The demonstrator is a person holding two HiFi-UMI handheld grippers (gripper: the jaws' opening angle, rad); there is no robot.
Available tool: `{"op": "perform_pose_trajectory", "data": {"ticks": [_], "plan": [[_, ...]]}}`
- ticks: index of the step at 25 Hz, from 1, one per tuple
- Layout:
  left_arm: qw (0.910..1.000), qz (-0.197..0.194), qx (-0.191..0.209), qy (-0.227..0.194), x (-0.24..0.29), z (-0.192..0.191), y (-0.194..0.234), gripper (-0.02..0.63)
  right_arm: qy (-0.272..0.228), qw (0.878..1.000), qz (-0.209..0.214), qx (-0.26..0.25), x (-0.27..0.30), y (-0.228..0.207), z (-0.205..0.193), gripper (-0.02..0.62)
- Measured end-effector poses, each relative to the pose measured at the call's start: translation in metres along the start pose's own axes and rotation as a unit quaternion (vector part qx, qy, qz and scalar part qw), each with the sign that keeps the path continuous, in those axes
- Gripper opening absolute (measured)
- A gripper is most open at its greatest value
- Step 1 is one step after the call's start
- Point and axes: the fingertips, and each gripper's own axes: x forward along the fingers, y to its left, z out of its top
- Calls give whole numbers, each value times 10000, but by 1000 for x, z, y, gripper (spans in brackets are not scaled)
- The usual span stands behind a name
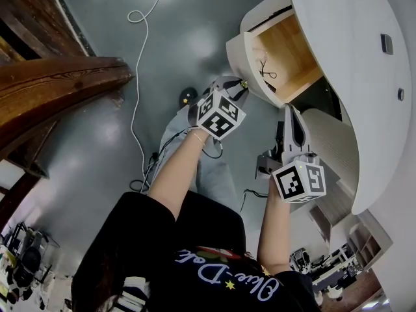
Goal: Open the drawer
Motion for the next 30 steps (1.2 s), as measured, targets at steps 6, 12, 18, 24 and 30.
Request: {"op": "perform_pose_trajectory", "data": {"ticks": [6, 12, 18, 24, 30], "plan": [[10000, 11, -18, 2, -6, -6, 0, 98, -10, 10000, 33, -2, -2, 6, -1, -2], [10000, 38, -44, 1, -12, -13, 1, 98, 6, 10000, 59, -9, -3, 11, -5, -2], [10000, 63, -52, 3, -19, -19, 1, 98, -43, 10000, 87, 9, -6, 15, -5, -2], [9999, 114, -76, 10, -19, -20, 1, 98, -67, 9999, 91, 18, -9, 11, -4, -2], [9999, 151, -68, -19, -18, -20, 0, 98, -91, 9999, 86, 29, -14, 10, -5, -2]]}}
